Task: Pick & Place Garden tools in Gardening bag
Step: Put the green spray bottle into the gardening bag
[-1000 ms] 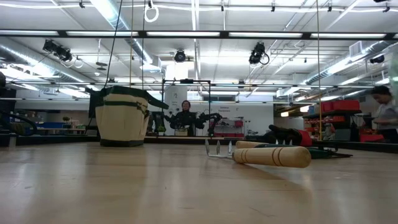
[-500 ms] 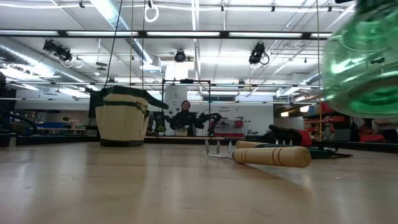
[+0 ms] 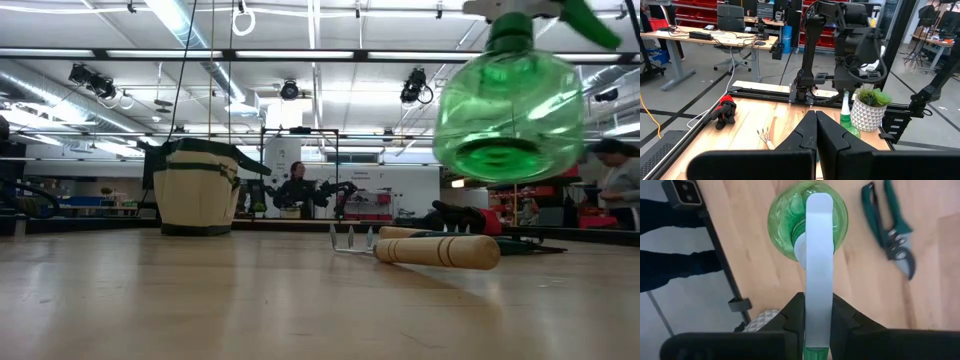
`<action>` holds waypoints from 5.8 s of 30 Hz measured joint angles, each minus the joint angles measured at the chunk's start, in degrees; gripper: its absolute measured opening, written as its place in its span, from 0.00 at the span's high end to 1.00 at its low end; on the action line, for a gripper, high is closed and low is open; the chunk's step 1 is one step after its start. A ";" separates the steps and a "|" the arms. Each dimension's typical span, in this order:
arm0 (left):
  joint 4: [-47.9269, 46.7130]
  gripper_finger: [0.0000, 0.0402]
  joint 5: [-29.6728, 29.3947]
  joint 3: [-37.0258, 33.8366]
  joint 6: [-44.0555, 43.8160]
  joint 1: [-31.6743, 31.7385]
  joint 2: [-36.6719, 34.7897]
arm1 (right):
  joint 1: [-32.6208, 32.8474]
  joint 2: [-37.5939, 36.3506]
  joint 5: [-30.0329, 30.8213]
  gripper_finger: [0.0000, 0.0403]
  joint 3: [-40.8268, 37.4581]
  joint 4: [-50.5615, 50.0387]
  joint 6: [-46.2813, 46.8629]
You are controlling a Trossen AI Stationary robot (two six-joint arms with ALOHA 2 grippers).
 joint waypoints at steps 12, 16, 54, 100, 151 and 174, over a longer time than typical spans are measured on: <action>-0.01 0.99 0.00 0.00 -0.05 -0.01 0.00 | -7.09 0.00 1.39 0.86 0.00 0.02 -7.60; -0.01 0.99 -0.01 0.00 -0.07 -0.01 0.02 | -8.95 0.00 1.73 0.86 0.00 0.11 -9.64; 6.46 0.99 0.19 0.07 -0.38 0.01 5.36 | -17.08 0.00 11.53 0.86 15.26 1.05 -17.89; 38.67 0.49 4.29 0.02 -3.89 -0.04 33.36 | -17.06 0.00 11.96 0.86 15.65 3.96 -18.34; 17.72 0.35 9.26 20.02 -1.90 1.60 49.48 | -16.97 0.00 11.91 0.86 15.69 3.72 -21.41; 17.98 0.35 8.75 20.00 -6.52 1.23 50.49 | -16.97 0.00 11.91 0.86 15.69 3.43 -22.53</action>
